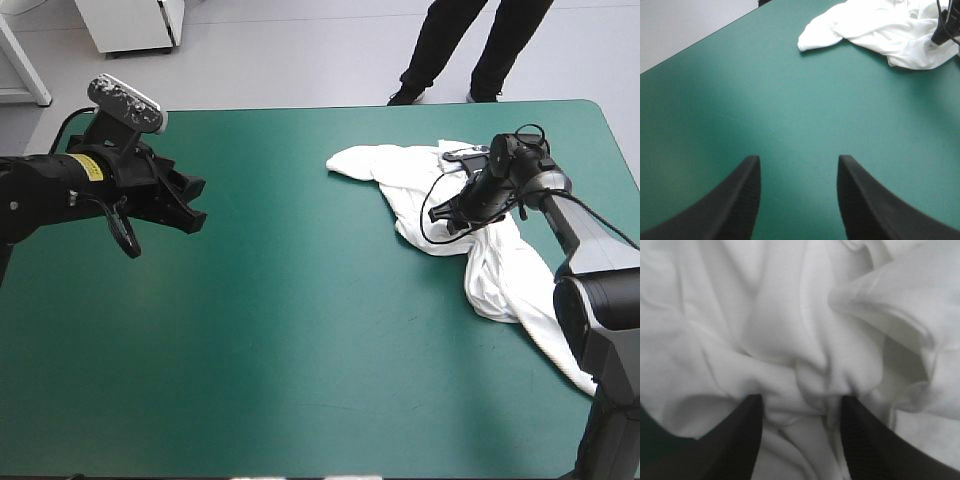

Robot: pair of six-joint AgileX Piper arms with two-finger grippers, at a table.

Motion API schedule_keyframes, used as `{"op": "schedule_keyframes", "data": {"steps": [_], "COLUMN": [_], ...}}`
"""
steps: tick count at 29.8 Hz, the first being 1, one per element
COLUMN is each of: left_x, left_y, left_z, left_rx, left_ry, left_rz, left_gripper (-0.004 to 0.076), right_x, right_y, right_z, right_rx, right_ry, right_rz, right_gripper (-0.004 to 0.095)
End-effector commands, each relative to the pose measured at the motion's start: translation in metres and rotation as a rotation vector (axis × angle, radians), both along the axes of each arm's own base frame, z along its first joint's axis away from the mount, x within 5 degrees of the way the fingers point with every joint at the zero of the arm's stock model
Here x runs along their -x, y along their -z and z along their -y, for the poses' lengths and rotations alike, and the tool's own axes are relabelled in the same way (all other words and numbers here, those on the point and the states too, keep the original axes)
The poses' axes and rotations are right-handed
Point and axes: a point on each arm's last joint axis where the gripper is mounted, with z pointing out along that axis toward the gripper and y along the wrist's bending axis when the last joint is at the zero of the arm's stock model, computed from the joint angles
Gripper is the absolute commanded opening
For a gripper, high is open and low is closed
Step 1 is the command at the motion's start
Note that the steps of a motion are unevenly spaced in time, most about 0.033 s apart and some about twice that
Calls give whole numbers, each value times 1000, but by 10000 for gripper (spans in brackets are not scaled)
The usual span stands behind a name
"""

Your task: Fold the cloth

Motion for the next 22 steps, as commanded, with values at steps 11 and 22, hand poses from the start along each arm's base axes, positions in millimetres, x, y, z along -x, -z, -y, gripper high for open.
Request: {"op": "schedule_keyframes", "data": {"steps": [11,22], "left_x": [8,13], "left_y": [-13,-13], "left_z": [-2,-3], "left_rx": [50,40], "left_ry": [1,-1], "left_rz": [62,42], "left_gripper": [354,354], "right_x": [-12,4], "right_y": [7,25], "right_z": [-8,-77], "right_rx": [-154,-199], "right_ry": [-44,-212], "right_rz": [27,-88], "right_gripper": [41,-5]}}
